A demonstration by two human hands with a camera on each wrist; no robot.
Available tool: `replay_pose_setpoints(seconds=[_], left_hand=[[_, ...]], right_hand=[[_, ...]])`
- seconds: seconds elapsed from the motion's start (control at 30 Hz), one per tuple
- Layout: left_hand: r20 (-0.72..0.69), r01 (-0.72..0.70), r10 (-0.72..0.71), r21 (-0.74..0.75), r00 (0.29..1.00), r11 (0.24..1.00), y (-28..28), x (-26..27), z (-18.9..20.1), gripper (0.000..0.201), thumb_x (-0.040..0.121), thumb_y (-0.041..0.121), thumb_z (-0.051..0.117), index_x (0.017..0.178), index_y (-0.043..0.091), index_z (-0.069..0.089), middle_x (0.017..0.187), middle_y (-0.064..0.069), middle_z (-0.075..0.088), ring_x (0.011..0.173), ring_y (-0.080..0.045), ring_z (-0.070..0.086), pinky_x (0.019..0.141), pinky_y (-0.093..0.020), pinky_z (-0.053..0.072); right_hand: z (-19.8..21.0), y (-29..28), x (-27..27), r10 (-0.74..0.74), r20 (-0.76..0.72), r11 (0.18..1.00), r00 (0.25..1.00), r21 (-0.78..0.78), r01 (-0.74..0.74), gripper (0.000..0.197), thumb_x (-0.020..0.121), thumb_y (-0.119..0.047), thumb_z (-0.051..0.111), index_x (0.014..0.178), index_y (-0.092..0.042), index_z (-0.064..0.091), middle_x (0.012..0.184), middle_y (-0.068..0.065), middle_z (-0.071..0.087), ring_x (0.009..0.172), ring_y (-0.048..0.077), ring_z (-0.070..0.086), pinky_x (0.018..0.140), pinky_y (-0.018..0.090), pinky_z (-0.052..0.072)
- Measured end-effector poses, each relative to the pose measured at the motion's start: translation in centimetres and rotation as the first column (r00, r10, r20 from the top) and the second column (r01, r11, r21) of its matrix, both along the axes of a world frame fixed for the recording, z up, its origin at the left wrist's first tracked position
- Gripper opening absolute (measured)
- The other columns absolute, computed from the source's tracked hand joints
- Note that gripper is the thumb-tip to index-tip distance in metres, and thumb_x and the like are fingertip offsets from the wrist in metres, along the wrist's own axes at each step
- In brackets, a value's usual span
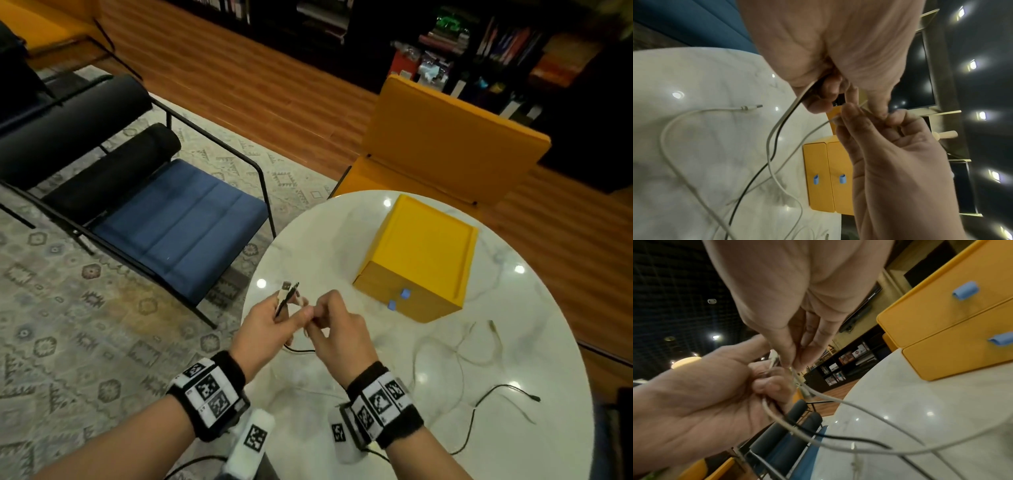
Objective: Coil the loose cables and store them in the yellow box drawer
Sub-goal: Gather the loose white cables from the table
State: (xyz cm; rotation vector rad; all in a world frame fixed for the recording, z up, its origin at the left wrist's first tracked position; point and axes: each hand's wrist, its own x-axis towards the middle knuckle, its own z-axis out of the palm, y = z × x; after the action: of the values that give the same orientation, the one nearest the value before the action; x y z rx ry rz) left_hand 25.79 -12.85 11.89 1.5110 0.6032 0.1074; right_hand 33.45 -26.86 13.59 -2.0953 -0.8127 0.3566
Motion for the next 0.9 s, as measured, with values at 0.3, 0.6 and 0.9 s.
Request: replay_pose_setpoints(seconds=[0.3,0.6,0.9], left_hand=[[-0.062,-0.158,0.157,-0.005,0.986,0.987,-0.5,-4.2,-0.3,0.039,0.102,0.040,0.046,0.075,0.012,0.054,0.060,0.006,0.048,0.056,-0.012,0.050,0.056,-0.030,0.047],[-0.024,-0.049,0.049,-0.034,0.999,0.998,0.6,-7.9,-0.8,0.053,0.102,0.048,0.042,0.065,0.012,0.051,0.057,-0.002,0.051,0.060,-0.021,0.063,0.077,-0.037,0.054],[-0.041,-0.072,0.068,-0.113,0.997,0.991,0.7,-5.9,-0.7,0.041,0.101,0.048,0.049,0.077,0.015,0.046,0.059,0.004,0.034,0.053,-0.012,0.041,0.078,-0.047,0.061]], right_hand=[[-3.3,2.2,1.6,-0.202,-0.172,0.979,0.964,-0.046,0.197,0.004,0.088,-0.023,0.060,0.089,-0.025,0.057,0.076,-0.001,0.068,0.069,0.017,0.064,0.067,0.035,0.055],[-8.5,6.6,-0.1,0.047,-0.125,0.582,0.991,-0.803,-0.129,0.061,0.079,-0.065,0.061,0.118,-0.019,0.060,0.119,0.007,0.065,0.109,0.032,0.062,0.094,0.040,0.049],[-6.5,2.3,1.7,-0.352,-0.131,0.778,0.927,-0.591,0.213,0.027,0.073,-0.038,0.068,0.091,-0.018,0.072,0.093,0.007,0.072,0.088,0.029,0.065,0.074,0.029,0.053]])
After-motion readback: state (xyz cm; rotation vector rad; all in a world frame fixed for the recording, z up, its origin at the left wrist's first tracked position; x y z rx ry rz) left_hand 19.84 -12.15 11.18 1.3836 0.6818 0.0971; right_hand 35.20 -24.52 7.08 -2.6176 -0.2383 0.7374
